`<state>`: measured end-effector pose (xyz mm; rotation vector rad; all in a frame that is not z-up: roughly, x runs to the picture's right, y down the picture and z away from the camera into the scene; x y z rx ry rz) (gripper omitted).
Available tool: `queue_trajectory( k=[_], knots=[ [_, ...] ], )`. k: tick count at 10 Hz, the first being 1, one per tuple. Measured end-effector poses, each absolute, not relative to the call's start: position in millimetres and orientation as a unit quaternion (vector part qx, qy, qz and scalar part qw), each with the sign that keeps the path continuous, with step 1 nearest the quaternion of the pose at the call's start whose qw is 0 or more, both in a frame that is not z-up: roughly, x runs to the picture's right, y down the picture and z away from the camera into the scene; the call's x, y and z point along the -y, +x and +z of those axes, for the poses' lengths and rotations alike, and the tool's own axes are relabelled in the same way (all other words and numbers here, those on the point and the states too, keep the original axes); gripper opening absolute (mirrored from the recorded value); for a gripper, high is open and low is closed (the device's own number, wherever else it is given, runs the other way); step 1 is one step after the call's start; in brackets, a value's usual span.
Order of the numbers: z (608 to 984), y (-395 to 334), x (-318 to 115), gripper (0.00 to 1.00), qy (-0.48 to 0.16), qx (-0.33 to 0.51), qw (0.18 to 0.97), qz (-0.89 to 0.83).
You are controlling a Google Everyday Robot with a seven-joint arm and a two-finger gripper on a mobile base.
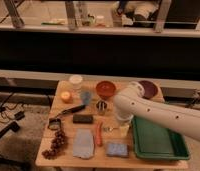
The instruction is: Place fork in red bowl
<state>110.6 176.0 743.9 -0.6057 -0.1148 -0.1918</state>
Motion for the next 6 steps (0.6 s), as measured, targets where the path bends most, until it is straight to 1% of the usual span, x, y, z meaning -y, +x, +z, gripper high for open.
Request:
queue_trajectory(
  k=[6],
  knots=[
    [743.9,110.9,-176.0,0.80,-0.298,0.056,0.948,-0.094]
  ],
)
